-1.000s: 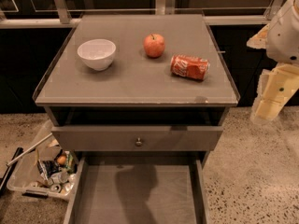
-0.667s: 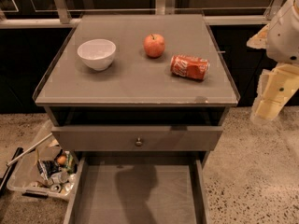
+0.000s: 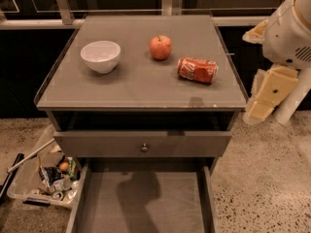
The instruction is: Place coke can into middle drawer
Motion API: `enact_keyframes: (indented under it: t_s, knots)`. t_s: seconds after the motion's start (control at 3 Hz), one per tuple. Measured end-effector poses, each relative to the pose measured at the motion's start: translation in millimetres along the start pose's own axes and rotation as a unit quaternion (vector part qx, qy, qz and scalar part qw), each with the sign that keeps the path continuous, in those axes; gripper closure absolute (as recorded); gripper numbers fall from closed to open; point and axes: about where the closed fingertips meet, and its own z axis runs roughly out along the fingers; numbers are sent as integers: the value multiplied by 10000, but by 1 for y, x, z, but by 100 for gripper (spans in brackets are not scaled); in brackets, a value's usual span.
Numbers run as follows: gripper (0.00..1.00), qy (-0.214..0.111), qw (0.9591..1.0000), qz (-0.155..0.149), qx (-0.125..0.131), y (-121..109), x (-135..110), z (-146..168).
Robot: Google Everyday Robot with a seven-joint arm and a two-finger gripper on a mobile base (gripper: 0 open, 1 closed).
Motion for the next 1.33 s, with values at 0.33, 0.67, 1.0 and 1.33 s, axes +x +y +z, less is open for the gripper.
enact_keyframes:
  t_s: [0.33,0.67,1.0,1.33]
  knots:
    - [0,-361,9989,-221,225,-22,-10,4]
    - [0,-578,9970,-344,374,-50,-16,9]
    - [0,-573,9973,-305,344,-81,-19,25]
    - [0,-576,9973,-360,285,-105,-29,42]
